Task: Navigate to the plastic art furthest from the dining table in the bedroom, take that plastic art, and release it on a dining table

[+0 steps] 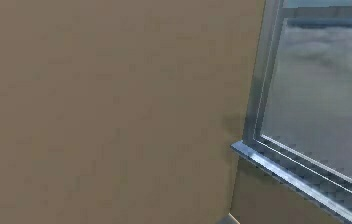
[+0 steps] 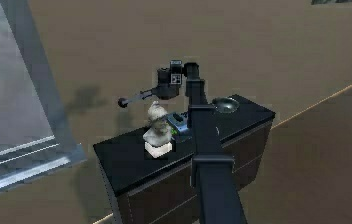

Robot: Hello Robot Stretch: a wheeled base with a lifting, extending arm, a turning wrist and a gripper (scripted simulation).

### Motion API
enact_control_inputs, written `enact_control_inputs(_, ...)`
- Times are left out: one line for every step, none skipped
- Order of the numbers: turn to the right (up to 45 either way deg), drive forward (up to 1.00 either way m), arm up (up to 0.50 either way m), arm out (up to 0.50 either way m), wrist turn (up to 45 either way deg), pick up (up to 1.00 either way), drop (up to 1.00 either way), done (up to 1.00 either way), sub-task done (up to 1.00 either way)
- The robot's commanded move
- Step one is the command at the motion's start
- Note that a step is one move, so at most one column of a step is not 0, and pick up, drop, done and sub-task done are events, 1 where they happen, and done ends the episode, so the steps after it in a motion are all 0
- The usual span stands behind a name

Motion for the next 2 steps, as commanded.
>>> enact_control_inputs(0.0, 0.0, 0.0, 0.0, 21.0, 0.0, 0.0, 0.0, 0.0)
enact_control_inputs(0.0, 0.0, -0.3, 0.0, 0.0, 0.0, 0.0, 0.0, 0.0)
